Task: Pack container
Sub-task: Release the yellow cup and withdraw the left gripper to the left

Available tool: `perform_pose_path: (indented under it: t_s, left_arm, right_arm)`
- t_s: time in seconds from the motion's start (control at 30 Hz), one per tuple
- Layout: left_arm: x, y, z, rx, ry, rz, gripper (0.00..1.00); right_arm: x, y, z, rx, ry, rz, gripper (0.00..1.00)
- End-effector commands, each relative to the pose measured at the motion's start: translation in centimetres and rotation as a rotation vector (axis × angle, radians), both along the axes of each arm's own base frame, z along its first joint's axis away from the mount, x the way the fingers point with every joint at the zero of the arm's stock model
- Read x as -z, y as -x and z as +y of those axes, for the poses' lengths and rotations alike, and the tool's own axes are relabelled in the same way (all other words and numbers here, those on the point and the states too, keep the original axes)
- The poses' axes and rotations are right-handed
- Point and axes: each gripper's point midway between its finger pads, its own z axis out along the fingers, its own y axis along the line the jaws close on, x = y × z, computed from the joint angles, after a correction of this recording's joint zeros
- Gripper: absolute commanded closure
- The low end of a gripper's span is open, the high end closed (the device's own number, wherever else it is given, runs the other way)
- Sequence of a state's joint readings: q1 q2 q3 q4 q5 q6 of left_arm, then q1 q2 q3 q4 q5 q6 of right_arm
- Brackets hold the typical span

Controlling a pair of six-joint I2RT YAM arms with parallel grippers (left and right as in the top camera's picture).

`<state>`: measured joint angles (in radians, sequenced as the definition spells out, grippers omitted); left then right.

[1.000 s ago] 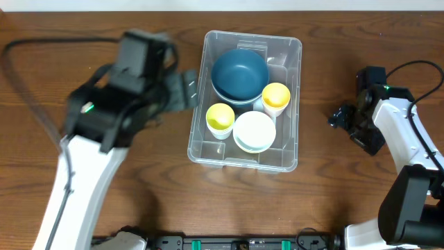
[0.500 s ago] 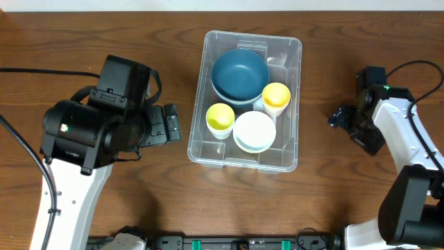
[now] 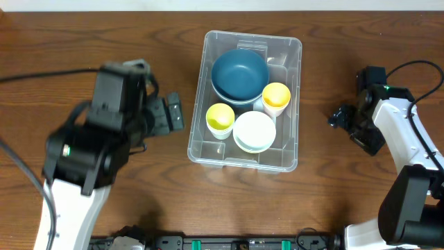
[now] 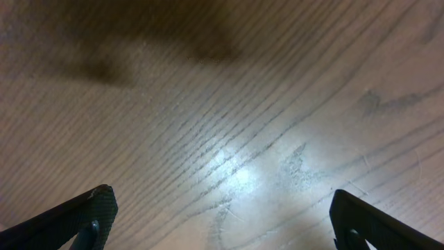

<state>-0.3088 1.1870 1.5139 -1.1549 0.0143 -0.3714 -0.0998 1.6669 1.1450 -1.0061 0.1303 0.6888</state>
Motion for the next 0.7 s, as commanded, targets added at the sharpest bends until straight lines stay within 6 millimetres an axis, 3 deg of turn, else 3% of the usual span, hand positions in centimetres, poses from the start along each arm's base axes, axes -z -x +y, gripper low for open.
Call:
perform_pose_path:
  t_s: [0.0,0.17,0.33,0.67]
  left_arm:
    - [1.1,1.8,2.5,-0.026,-0.029,-0.102,0.02]
    - [3.7,3.1,4.9,-0.098,-0.003,-0.268,0.02]
    - [3.6,3.2,3.2,0.070,0.020,-0.581,0.02]
    - [6.1,3.2,5.3,-0.038,0.055,-0.866,0.02]
  right_arm:
    - [0.0,0.0,-0.1,0.014,0.008,-0.002,0.01]
    - [0.0,-0.1,-0.1,0.014,0.008,-0.003,0.01]
    - [0.0,-0.1,-0.1,0.014,0.008,-0.003,0.01]
    - [0.0,-0.1,-0.1,0.014,0.008,-0.003,0.01]
